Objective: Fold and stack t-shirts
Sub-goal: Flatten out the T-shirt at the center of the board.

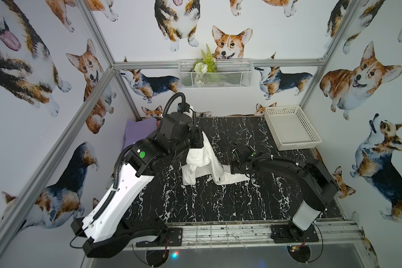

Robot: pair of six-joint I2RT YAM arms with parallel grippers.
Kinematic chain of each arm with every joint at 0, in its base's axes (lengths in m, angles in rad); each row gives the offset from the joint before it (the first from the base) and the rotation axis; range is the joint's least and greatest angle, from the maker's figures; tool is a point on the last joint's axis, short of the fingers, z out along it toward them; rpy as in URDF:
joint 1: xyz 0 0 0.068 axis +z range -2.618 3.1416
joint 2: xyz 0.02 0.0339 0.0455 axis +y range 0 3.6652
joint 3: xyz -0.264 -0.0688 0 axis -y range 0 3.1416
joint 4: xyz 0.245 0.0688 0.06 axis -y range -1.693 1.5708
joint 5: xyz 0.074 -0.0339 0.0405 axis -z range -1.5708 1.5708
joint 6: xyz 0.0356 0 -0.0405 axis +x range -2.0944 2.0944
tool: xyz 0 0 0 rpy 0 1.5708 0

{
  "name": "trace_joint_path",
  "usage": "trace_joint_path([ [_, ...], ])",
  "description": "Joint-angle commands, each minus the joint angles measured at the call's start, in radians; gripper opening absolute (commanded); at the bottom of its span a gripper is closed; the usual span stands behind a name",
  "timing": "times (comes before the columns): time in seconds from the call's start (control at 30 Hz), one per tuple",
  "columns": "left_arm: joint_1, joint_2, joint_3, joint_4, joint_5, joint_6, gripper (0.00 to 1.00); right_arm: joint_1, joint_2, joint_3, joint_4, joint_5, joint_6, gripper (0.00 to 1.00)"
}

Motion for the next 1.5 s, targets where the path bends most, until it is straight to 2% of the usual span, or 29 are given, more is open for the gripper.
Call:
trace_joint_path([
  [0.0, 0.0, -0.016, -0.019, 0.01, -0.02, 0.01, 0.0, -0.012, 0.021, 0.053, -0.013, 0.062, -0.038, 0.75],
  [0.17, 0.0, -0.022, -0.035, 0.022, -0.024, 0.009, 0.0, -0.025, 0.048, 0.103, -0.115, 0.094, -0.006, 0.75],
  [0.3, 0.0, -0.018, -0.035, 0.021, -0.016, 0.009, 0.0, -0.04, -0.018, 0.036, -0.103, 0.144, 0.027, 0.75],
  [0.43, 0.0, -0.016, -0.042, 0.025, -0.008, 0.004, 0.0, -0.111, -0.036, -0.03, -0.057, 0.069, 0.034, 0.75],
  [0.7, 0.0, -0.019, -0.039, 0.024, -0.015, 0.001, 0.0, -0.117, 0.013, -0.049, 0.039, -0.038, 0.013, 0.73],
  [0.73, 0.0, -0.018, -0.039, 0.022, -0.016, 0.001, 0.0, -0.117, 0.022, -0.04, 0.042, -0.045, 0.014, 0.67],
  [0.8, 0.0, -0.019, -0.04, 0.016, -0.018, -0.002, 0.0, -0.117, 0.026, -0.023, 0.022, -0.038, 0.019, 0.27],
  [0.83, 0.0, -0.021, -0.041, 0.017, -0.018, -0.001, 0.0, -0.117, 0.014, -0.023, 0.019, -0.029, 0.025, 0.1],
  [0.87, 0.0, -0.021, -0.041, 0.017, -0.019, -0.001, 0.0, -0.118, 0.004, -0.026, 0.017, -0.023, 0.03, 0.02],
  [1.07, 0.0, -0.016, -0.042, 0.021, -0.019, 0.006, 0.0, -0.088, -0.169, 0.025, -0.066, 0.116, 0.004, 0.0],
  [1.23, 0.0, -0.01, -0.036, 0.016, -0.028, 0.01, 0.0, -0.042, -0.359, 0.258, -0.178, 0.341, -0.116, 0.0],
  [1.37, 0.0, -0.017, -0.046, 0.017, -0.045, 0.012, 0.0, -0.02, -0.455, 0.356, -0.136, 0.433, -0.194, 0.0],
  [1.47, 0.0, -0.014, -0.047, 0.019, -0.039, 0.01, 0.0, -0.021, -0.464, 0.399, -0.101, 0.504, -0.255, 0.0],
])
